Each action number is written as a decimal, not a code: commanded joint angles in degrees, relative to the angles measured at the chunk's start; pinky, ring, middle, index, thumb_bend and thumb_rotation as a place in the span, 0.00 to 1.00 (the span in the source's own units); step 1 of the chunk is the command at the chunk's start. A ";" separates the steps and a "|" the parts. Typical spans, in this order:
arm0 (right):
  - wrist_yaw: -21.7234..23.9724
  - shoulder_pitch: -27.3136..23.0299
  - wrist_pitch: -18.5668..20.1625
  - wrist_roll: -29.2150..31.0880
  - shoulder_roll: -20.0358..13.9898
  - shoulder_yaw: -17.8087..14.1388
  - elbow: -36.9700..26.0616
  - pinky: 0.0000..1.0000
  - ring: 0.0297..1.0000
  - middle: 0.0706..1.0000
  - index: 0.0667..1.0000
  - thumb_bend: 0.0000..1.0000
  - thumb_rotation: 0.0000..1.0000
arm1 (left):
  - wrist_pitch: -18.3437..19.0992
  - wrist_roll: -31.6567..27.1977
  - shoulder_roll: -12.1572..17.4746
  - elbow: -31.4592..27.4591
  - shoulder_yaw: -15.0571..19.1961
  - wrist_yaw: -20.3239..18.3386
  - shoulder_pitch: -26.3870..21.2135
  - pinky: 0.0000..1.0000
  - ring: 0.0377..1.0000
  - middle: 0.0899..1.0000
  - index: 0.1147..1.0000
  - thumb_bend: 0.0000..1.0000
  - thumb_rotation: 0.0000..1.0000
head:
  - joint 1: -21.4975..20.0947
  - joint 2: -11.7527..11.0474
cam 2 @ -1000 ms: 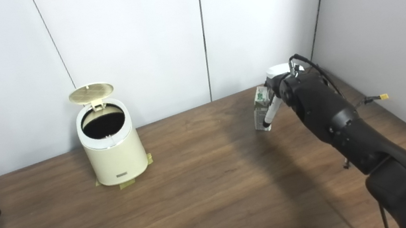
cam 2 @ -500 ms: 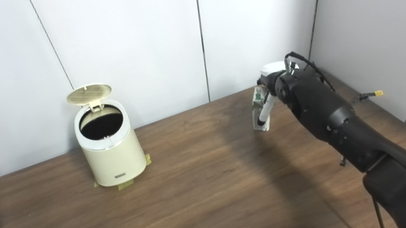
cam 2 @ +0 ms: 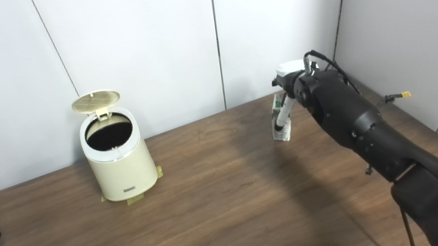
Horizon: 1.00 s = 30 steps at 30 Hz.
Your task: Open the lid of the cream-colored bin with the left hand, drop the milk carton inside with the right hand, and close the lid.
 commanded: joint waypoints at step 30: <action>-3.59 -3.76 -1.39 0.90 -2.52 0.94 0.76 0.48 0.61 0.68 0.80 0.92 0.30 | -1.22 -0.23 0.03 -1.90 0.10 0.14 -1.42 1.00 1.00 1.00 0.99 0.22 1.00 | 0.49 0.62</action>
